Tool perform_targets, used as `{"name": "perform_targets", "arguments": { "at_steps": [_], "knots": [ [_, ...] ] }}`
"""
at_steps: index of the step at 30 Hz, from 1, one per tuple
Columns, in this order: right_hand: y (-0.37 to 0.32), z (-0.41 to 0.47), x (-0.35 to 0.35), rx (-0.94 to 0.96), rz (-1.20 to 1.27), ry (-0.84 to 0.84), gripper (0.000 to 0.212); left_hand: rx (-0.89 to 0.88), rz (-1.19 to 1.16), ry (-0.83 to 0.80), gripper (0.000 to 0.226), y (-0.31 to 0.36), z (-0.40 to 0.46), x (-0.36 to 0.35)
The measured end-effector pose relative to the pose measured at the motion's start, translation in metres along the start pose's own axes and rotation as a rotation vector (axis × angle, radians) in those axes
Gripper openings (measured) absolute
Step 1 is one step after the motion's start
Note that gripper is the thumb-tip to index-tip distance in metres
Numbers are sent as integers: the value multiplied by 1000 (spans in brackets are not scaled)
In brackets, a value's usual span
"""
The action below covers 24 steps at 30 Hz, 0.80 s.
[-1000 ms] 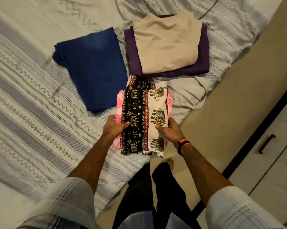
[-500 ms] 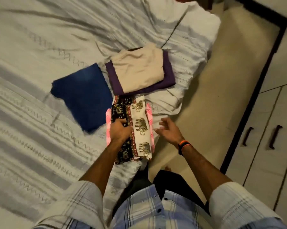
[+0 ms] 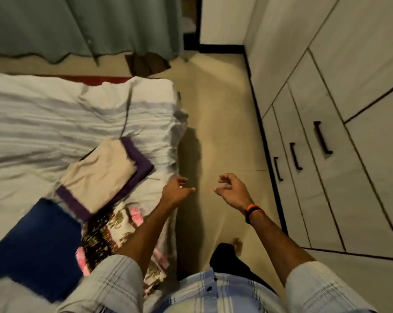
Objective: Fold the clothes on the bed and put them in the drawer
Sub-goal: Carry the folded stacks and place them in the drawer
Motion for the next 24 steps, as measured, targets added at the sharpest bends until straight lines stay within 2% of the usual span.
{"name": "perform_targets", "arguments": {
  "at_steps": [7, 14, 24],
  "knots": [
    [50, 35, 137, -52, 145, 166, 49, -164, 194, -176, 52, 127, 38, -121],
    [95, 61, 250, -118, 190, 324, 50, -295, 373, -306, 52, 236, 65, -231],
    [148, 126, 350, -333, 272, 513, 56, -449, 679, -564, 52, 350, 145, -375]
  ]
}}
Point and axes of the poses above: each hand's wrist, its own z-axis towards the middle knuckle, its own x-axis out of the back of the hand, y = z × x, the point moved 8 cm from there along z, towards the middle knuckle, and after that the axes turned 4 degrees about -z, right-handed, at the moved point
